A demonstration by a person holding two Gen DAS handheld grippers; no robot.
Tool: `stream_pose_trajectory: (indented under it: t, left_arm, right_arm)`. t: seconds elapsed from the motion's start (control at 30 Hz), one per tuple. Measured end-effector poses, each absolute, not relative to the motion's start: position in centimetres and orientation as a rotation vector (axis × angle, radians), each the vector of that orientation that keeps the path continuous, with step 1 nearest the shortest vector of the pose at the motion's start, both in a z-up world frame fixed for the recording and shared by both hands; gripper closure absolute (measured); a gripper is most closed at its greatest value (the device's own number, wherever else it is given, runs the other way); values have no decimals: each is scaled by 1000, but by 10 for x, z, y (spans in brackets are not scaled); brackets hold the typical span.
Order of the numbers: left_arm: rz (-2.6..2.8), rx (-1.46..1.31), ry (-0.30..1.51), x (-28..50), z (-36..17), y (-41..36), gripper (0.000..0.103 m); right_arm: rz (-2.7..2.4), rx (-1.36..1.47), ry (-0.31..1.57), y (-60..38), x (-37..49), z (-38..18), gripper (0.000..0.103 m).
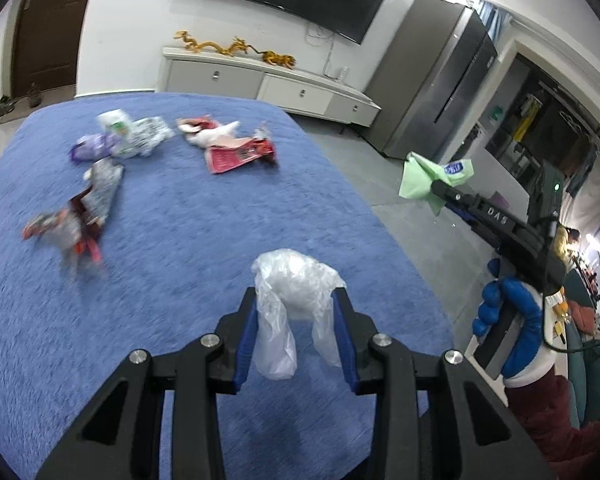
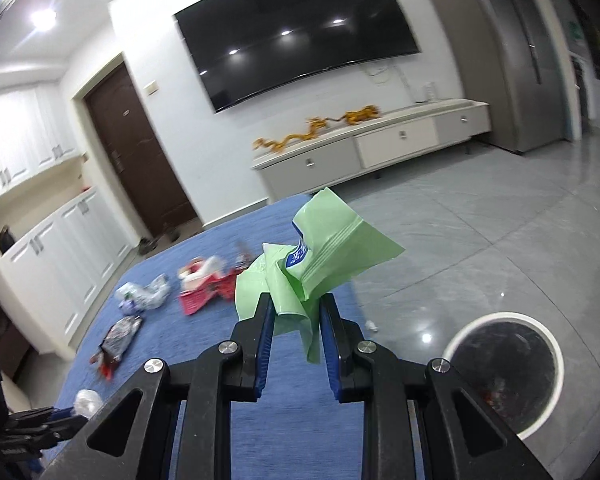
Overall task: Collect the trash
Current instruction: 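Carry both items to the trash bin and open both tools over it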
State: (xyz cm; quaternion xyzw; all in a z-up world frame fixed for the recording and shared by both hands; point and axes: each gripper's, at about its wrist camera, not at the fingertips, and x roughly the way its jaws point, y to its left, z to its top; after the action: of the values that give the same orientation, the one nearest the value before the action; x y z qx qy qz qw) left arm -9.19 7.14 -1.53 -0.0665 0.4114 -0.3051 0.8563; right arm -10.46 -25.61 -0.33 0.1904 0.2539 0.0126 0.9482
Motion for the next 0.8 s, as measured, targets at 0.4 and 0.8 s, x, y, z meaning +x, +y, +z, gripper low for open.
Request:
stream_pose_trajectory:
  t: [0.4,0.8]
  left_arm:
    - [-818,34,900,-49,-4,-67,69]
    - [-983,144,946,-14,-18,-212,69]
  right_arm:
    - [-212,517,523,-360,-131,-50,81]
    - [-368,612,610,-429,-134,-105,81]
